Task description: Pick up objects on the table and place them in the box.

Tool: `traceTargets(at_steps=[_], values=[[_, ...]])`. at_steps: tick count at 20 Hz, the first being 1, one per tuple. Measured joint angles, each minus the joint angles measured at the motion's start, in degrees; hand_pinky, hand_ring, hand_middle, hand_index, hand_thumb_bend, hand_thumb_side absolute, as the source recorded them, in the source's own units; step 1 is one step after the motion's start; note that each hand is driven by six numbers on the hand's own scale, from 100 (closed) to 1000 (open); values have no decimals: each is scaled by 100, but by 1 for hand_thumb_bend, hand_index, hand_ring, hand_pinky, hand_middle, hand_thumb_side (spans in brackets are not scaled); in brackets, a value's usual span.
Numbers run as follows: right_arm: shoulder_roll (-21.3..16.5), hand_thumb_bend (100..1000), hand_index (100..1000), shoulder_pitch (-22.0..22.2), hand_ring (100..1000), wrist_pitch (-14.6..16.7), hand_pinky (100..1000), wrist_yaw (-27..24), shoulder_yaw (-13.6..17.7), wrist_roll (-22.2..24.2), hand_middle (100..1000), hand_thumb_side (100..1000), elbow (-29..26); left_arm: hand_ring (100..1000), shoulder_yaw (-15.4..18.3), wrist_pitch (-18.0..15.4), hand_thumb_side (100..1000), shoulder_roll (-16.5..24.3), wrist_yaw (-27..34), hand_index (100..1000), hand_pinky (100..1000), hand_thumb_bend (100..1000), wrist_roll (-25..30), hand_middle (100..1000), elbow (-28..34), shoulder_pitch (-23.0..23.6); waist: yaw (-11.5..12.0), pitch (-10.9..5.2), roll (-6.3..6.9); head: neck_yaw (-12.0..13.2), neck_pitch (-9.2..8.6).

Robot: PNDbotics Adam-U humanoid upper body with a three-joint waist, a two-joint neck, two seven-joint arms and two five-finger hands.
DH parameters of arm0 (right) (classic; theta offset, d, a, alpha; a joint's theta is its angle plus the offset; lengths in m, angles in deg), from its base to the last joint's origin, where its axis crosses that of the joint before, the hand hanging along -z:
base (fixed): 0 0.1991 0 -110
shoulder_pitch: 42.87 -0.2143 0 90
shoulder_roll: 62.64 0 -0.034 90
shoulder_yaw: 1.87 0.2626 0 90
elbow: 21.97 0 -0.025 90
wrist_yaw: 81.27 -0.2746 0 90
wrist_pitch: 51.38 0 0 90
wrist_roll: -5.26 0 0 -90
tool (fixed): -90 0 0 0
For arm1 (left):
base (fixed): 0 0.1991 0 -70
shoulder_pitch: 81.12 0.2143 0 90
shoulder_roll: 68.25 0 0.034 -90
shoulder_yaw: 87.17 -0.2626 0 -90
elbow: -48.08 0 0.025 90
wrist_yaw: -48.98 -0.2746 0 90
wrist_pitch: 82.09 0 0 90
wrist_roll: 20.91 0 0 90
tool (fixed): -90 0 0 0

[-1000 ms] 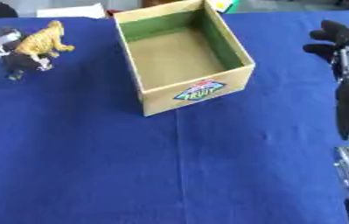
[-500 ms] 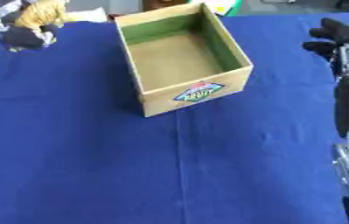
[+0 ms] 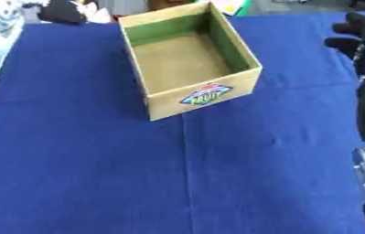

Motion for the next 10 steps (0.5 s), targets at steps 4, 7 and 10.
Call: traceTargets(at_steps=[4, 7, 10], values=[[61, 100, 867, -91, 746, 15, 892, -43, -48, 53, 746, 1000, 0, 508, -11, -84, 350, -237, -489, 601, 343, 100, -284, 527, -20, -19, -205, -2, 11, 121, 2], [101, 100, 867, -193, 747, 37, 893, -98, -121, 130, 746, 1000, 0, 504, 3, -143, 348, -480, -873, 597, 339, 100, -545, 524, -131, -85, -405, 1, 13, 278, -1], [156, 100, 867, -311, 747, 59, 892, -169, -191, 217, 746, 1000, 0, 506, 36, -168, 344, -737, -1275, 592, 339, 100, -893, 520, -318, -151, -588, 66, 13, 468, -12]])
